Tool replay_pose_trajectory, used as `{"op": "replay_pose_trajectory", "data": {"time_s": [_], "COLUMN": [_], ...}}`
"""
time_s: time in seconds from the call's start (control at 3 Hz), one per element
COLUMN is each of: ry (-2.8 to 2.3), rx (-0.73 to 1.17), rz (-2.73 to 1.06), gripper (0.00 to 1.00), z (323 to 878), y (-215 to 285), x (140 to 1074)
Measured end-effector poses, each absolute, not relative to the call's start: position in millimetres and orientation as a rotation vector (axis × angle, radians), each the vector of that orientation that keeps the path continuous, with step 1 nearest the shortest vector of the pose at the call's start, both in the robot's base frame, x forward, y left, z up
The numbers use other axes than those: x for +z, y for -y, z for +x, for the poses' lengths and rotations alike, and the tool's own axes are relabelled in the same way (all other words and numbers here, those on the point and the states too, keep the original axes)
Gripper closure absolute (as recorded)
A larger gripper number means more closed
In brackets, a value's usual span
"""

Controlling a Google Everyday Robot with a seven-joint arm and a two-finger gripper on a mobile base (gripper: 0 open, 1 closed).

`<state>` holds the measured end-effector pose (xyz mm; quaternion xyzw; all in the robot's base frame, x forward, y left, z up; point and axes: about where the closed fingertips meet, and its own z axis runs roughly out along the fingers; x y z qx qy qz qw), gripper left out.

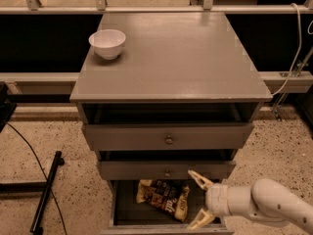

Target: Pick brown chip bag from bottom drawer and place on counter

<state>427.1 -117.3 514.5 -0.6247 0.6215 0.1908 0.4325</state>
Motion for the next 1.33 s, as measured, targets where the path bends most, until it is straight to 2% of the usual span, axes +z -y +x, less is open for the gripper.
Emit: {"op": "replay_pose_trajectory", "data": {"time_s": [0.67, 1.0, 1.33], "ry": [-1.387, -1.380, -1.311], "rx": [0.583, 0.590, 0.667], "rz": [-1.606, -1.603, -1.527], "gripper": [0.00, 0.00, 0.00], "z": [416, 416, 437], "y": [115, 114, 97], "x": [433, 431, 412]}}
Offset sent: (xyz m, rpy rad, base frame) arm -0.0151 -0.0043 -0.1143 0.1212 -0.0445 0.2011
